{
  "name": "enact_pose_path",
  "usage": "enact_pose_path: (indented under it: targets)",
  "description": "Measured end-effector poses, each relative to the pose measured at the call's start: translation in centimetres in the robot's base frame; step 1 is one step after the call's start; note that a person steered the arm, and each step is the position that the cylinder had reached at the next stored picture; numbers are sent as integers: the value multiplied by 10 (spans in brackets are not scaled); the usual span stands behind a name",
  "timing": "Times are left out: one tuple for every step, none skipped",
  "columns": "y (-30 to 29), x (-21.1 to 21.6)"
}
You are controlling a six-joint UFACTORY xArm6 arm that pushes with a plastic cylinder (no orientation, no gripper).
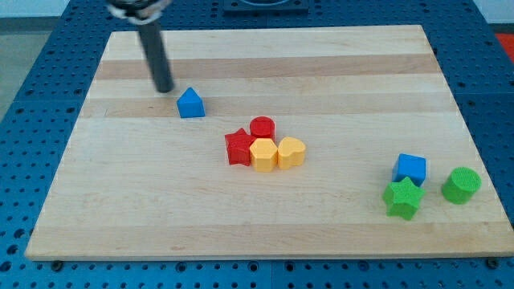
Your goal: Move the blue triangle above the red circle
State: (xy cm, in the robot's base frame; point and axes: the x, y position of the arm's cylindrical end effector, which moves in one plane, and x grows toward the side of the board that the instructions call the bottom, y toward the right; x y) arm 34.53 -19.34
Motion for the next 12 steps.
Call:
enact_pose_path:
  targets:
    - [0, 2]
    - [10, 37]
    - [15, 36]
    - [61, 34]
    - [85, 33]
    - [85, 33]
    - [60, 35]
    - [60, 45]
    - [60, 55]
    - [62, 55]
    - [62, 55]
    - [82, 55]
